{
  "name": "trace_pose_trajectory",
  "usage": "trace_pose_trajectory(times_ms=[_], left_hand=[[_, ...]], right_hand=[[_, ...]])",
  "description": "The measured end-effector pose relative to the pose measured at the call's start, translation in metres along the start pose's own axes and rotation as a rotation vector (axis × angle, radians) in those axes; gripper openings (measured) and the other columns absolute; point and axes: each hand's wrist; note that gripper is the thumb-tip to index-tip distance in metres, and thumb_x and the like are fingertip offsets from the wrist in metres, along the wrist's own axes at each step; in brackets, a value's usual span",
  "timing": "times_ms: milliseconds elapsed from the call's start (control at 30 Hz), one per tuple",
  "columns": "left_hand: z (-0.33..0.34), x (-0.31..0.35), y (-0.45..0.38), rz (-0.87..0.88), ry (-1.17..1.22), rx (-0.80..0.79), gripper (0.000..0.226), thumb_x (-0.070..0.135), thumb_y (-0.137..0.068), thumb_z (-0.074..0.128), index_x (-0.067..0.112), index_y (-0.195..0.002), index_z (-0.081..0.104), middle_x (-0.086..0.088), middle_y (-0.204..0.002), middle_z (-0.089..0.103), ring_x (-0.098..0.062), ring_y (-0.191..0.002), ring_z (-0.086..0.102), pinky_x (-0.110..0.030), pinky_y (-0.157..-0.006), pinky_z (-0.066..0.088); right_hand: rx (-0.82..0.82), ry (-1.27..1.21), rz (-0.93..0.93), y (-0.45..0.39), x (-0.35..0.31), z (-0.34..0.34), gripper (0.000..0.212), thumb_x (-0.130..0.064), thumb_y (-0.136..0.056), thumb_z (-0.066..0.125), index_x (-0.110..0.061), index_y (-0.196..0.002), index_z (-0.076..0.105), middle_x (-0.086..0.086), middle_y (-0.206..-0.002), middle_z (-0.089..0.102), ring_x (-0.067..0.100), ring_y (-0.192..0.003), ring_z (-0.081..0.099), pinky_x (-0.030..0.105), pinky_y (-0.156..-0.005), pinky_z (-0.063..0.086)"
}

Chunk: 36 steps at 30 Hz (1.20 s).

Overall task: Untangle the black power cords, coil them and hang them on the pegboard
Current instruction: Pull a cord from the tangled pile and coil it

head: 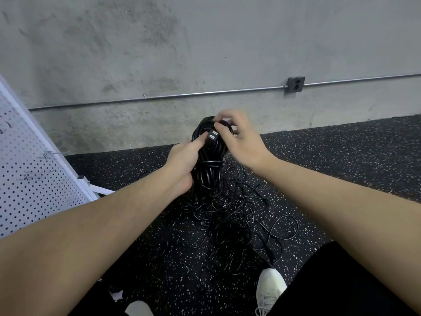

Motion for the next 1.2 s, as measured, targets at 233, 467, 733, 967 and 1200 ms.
trace_pose_trajectory(times_ms=[233, 467, 733, 967, 1200], left_hand=[[-0.003, -0.005, -0.003, -0.018, -0.049, 0.042, 0.027, 0.033, -0.088, 0.080, 0.008, -0.099, 0.076, -0.012, -0.088, 0.079, -0.025, -0.068, 0.077, -0.031, -0.049, 0.057], [-0.007, -0.011, -0.016, -0.073, -0.301, 0.018, 0.040, 0.047, -0.086, 0.079, 0.013, -0.105, 0.076, -0.009, -0.091, 0.080, -0.028, -0.082, 0.077, -0.041, -0.072, 0.061], [-0.001, -0.021, -0.014, -0.080, -0.285, -0.007, 0.036, 0.042, -0.092, 0.075, 0.009, -0.103, 0.070, -0.007, -0.075, 0.076, -0.023, -0.059, 0.072, -0.032, -0.051, 0.055], [-0.006, -0.020, -0.013, -0.013, -0.426, -0.041, 0.050, 0.055, -0.095, 0.064, 0.012, -0.121, 0.063, -0.008, -0.093, 0.076, -0.023, -0.069, 0.074, -0.033, -0.057, 0.058], [-0.018, -0.016, -0.003, 0.269, -0.870, 0.035, 0.042, 0.058, -0.102, 0.045, 0.021, -0.115, 0.059, 0.011, -0.099, 0.064, -0.002, -0.089, 0.058, -0.024, -0.075, 0.043]], right_hand=[[-0.250, 0.220, 0.075, 0.004, -0.001, -0.016, 0.032, -0.041, -0.084, 0.079, -0.027, -0.111, 0.067, -0.010, -0.147, 0.048, 0.007, -0.137, 0.042, 0.029, -0.119, 0.028], [-0.407, 0.342, -0.022, 0.012, -0.004, -0.025, 0.034, -0.042, -0.093, 0.070, -0.017, -0.102, 0.048, 0.008, -0.148, 0.053, 0.018, -0.137, 0.050, 0.041, -0.110, 0.042], [-0.349, 0.190, 0.122, 0.008, 0.002, -0.028, 0.020, -0.037, -0.091, 0.074, -0.034, -0.106, 0.061, -0.007, -0.125, 0.070, -0.012, -0.089, 0.063, 0.008, -0.084, 0.048], [-0.322, 0.183, 0.103, 0.015, 0.006, -0.023, 0.032, -0.037, -0.098, 0.065, -0.017, -0.123, 0.065, -0.011, -0.106, 0.070, 0.000, -0.087, 0.063, 0.010, -0.075, 0.046], [-0.149, 0.232, 0.151, 0.004, -0.003, -0.014, 0.035, -0.045, -0.102, 0.052, -0.010, -0.102, 0.057, -0.004, -0.080, 0.059, 0.010, -0.070, 0.053, 0.024, -0.060, 0.038]])
Point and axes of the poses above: each hand's wrist, its own y-axis away from the middle knuckle, its own z-axis out of the palm, x = y × z
